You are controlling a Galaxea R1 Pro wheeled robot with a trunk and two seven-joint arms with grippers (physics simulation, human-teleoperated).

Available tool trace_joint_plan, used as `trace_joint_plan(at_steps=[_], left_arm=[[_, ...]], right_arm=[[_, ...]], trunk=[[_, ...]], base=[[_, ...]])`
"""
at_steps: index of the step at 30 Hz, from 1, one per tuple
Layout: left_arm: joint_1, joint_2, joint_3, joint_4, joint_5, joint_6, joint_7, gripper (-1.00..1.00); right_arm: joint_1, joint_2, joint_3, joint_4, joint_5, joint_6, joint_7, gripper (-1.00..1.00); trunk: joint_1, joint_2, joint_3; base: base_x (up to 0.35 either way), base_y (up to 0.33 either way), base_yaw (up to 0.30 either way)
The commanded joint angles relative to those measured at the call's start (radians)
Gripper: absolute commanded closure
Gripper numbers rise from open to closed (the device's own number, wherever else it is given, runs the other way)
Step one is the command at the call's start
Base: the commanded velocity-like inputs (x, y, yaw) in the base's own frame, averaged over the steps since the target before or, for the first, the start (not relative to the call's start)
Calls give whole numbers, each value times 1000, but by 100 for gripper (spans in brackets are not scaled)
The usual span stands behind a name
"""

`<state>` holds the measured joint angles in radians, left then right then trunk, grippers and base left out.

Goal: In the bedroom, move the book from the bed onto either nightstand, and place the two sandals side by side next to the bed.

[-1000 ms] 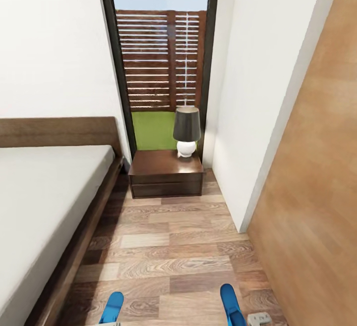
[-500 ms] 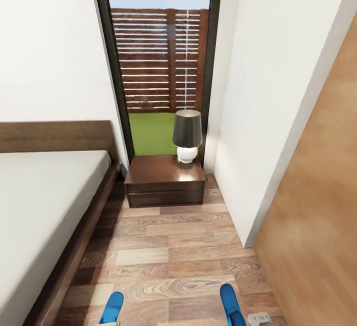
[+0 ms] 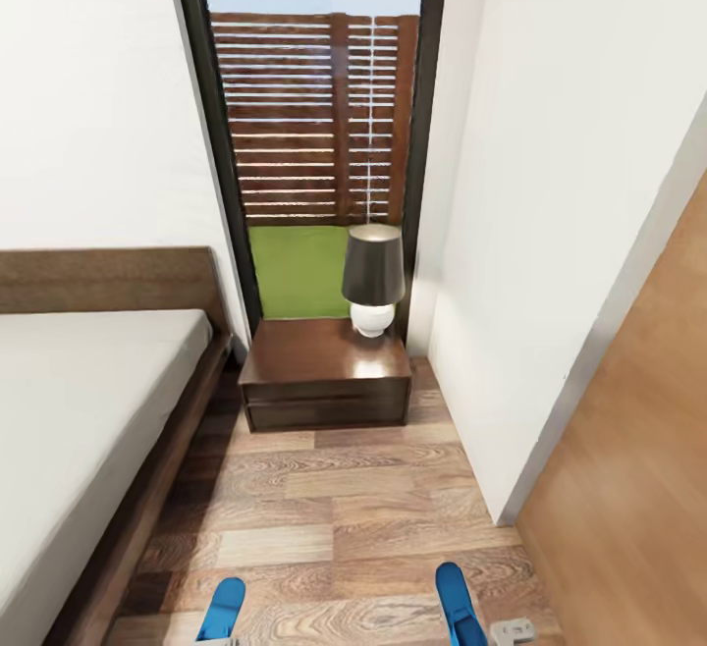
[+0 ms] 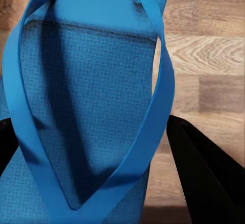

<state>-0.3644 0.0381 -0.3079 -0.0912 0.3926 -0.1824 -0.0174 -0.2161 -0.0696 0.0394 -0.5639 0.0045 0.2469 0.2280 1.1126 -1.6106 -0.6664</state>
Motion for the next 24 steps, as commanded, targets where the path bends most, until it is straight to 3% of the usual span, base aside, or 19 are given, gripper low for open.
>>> trace_joint_plan(at_steps=[1, 9, 24], left_arm=[[-1, 0, -8, 1, 9, -3, -3, 100], [-1, 0, -8, 1, 9, -3, -3, 100], [-1, 0, -8, 1, 9, -3, -3, 100]], right_arm=[[0, -1, 4, -2, -1, 6, -1, 100], [0, -1, 4, -2, -1, 6, -1, 100], [0, -1, 5, -2, -1, 6, -2, 100]], trunk=[[1, 0, -1], [1, 0, -1], [1, 0, -1]], base=[[337, 0, 53], [337, 0, 134], [281, -102, 271]])
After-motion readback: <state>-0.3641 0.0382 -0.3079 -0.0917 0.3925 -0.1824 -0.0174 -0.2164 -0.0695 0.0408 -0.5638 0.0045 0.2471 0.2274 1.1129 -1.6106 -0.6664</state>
